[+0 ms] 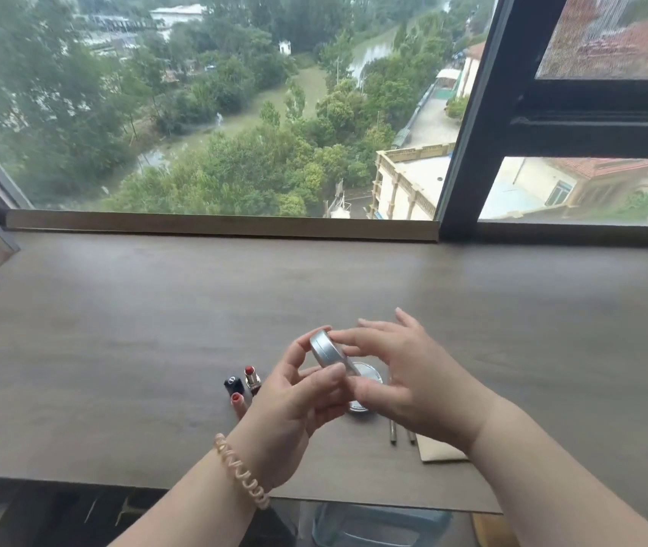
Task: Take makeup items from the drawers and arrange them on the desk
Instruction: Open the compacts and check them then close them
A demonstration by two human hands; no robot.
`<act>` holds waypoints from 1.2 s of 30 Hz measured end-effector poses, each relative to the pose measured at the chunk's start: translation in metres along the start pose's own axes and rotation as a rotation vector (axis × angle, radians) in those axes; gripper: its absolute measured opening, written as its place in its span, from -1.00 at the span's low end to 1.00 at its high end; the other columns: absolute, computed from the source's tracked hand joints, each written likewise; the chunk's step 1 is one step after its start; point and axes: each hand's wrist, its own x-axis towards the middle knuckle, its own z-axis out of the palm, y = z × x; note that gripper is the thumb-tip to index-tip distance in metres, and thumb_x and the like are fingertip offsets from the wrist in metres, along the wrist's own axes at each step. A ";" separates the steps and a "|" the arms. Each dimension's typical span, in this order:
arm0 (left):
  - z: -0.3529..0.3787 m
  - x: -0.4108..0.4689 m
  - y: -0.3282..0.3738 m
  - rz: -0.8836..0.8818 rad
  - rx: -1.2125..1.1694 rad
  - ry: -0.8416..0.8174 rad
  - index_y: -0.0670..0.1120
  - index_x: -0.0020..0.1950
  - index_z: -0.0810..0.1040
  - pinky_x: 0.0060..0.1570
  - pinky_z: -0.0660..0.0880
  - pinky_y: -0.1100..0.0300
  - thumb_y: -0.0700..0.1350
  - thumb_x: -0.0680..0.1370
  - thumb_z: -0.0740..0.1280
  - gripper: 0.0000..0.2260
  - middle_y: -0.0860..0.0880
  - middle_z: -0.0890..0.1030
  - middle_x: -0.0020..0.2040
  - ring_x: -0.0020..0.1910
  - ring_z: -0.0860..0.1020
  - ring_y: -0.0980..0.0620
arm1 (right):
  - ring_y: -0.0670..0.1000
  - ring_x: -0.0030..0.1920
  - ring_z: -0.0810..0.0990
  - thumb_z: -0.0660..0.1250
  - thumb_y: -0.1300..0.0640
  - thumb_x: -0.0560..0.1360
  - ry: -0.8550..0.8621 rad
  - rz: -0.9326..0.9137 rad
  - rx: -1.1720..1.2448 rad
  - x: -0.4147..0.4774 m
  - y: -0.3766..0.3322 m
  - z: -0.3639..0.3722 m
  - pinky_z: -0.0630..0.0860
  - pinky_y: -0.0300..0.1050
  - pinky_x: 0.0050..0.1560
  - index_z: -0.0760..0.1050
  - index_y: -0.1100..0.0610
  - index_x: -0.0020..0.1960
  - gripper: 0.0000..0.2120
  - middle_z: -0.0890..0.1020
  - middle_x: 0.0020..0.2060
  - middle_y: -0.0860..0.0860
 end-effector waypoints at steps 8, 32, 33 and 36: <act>0.000 -0.013 0.004 -0.003 -0.133 -0.053 -0.13 0.20 0.48 -0.21 0.60 0.10 -0.04 0.13 0.63 -0.30 -0.13 0.66 -0.15 -0.31 0.65 -0.07 | 0.05 0.01 0.56 -0.08 -0.09 0.40 -0.060 -0.129 -0.458 0.006 -0.030 0.006 0.06 -0.01 0.46 0.24 0.01 0.27 -0.52 0.63 -0.13 0.01; -0.032 -0.002 0.006 -0.163 -0.389 -0.171 -0.24 0.32 0.41 -0.08 0.59 0.06 -0.05 0.15 0.59 -0.20 -0.28 0.58 0.11 -0.07 0.64 -0.18 | 0.07 -0.08 0.64 0.23 -0.42 0.36 0.425 0.163 0.664 0.027 -0.002 0.050 0.37 0.29 0.24 0.62 0.05 -0.06 -0.44 0.69 -0.17 0.05; -0.034 -0.002 0.005 -0.174 -0.402 -0.172 -0.26 0.33 0.39 -0.07 0.59 0.05 -0.07 0.15 0.59 -0.19 -0.29 0.58 0.13 -0.07 0.64 -0.19 | 0.18 -0.07 0.61 0.22 -0.44 0.36 0.461 0.192 0.700 0.029 0.000 0.051 0.44 0.30 0.13 0.62 0.12 -0.07 -0.37 0.67 -0.17 0.16; -0.037 -0.003 0.002 -0.199 -0.433 -0.167 -0.33 0.37 0.32 -0.06 0.59 0.03 -0.10 0.15 0.56 -0.13 -0.32 0.55 0.16 -0.05 0.63 -0.23 | 0.27 -0.03 0.57 0.19 -0.45 0.37 0.504 0.248 0.730 0.034 0.004 0.057 0.47 0.25 0.05 0.63 0.15 -0.09 -0.34 0.65 -0.13 0.25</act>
